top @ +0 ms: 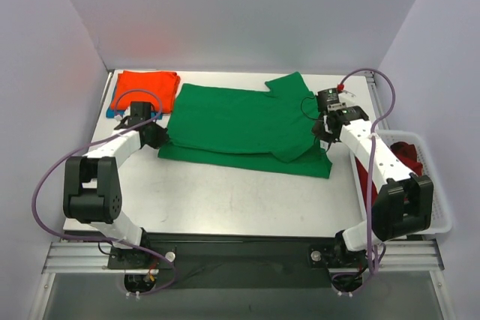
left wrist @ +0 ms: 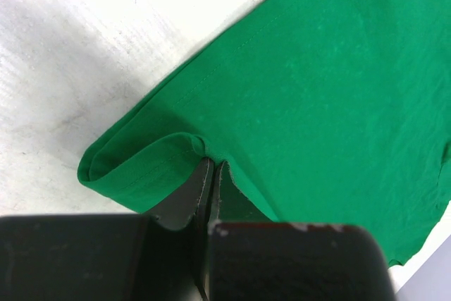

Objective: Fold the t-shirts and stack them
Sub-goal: Fold the flattened tshirt in 1/3 of the way

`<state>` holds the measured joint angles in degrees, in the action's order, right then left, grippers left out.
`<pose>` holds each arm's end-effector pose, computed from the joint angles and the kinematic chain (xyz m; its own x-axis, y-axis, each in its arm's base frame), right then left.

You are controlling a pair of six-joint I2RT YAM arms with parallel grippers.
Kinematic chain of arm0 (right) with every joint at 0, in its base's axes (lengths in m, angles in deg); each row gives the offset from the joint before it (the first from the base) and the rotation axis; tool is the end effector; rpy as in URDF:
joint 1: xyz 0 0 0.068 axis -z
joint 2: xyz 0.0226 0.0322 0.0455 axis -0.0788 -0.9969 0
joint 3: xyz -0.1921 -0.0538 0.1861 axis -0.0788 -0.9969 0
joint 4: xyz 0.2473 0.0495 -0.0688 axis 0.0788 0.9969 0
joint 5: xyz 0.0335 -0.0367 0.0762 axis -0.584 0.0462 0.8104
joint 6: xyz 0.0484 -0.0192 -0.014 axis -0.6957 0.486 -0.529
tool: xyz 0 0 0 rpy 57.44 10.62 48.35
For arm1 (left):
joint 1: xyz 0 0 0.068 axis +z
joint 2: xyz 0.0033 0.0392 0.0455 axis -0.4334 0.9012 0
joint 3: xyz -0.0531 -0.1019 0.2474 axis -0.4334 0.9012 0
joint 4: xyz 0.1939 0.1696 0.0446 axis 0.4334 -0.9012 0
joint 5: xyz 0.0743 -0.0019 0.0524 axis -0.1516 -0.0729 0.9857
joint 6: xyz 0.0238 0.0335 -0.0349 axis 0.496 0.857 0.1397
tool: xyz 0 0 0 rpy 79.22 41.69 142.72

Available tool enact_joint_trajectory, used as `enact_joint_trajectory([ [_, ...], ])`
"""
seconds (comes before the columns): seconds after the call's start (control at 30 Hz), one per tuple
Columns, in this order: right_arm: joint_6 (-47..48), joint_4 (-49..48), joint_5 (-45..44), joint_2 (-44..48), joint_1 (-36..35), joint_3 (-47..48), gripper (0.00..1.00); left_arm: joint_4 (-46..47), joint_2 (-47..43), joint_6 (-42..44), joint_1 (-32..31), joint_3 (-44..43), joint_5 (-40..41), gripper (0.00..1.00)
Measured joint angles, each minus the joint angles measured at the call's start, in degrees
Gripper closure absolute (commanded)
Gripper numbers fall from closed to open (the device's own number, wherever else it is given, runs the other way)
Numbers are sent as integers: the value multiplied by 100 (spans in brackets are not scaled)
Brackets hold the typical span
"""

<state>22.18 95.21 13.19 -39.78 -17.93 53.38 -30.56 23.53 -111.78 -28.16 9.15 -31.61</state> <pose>0.3160 0.0675 0.2886 -0.5997 0.4758 -0.6434 0.3642 0.8782 0.3100 0.3323 -0.0130 0.1924 -0.4362 -0.8343 -0.3371 -0.6752 0.5511 -0.4902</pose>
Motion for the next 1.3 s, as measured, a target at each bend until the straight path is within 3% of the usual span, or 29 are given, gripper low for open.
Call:
enact_joint_trajectory([
  [1.27, -2, -129, 398, -933, 487, 599, 100, 398, 702, -98, 35, -402, -136, 100],
  [1.3, 0, -136, 411, -966, 487, 599, 100, 446, 728, -96, 35, -404, -153, 97],
])
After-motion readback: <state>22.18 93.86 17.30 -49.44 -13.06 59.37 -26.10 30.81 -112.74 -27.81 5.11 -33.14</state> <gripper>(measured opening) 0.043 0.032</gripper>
